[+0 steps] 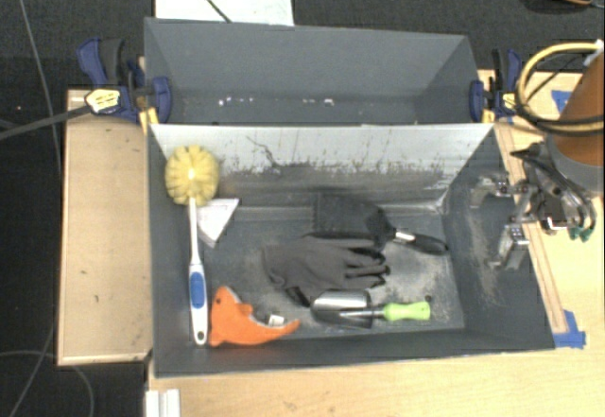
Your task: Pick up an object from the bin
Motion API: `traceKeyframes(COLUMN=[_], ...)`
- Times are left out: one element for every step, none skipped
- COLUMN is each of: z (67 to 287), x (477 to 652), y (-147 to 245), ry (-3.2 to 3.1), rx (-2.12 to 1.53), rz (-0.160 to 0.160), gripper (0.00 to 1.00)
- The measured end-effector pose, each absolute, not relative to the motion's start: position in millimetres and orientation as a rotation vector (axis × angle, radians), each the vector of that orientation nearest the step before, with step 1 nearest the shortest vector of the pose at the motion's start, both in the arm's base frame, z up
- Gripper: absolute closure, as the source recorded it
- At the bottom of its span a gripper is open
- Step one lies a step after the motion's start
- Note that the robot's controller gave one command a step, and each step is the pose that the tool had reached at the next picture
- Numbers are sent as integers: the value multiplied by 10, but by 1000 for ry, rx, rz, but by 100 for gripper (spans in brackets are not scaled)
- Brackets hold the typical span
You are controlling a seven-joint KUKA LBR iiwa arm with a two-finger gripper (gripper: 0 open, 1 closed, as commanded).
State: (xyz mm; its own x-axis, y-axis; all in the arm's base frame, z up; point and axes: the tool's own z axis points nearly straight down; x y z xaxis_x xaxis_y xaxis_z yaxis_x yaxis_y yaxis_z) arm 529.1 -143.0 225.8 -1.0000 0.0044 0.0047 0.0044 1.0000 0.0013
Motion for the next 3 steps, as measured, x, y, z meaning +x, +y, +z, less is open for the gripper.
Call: traceKeyframes(z=[2305, 798, 1632], x=[5306, 5393, 5485], y=[-1421, -458, -1133], ry=[-3145, -3147, -3151], rx=[3, 39, -140], rz=[1, 0, 6], gripper=[0, 0, 0])
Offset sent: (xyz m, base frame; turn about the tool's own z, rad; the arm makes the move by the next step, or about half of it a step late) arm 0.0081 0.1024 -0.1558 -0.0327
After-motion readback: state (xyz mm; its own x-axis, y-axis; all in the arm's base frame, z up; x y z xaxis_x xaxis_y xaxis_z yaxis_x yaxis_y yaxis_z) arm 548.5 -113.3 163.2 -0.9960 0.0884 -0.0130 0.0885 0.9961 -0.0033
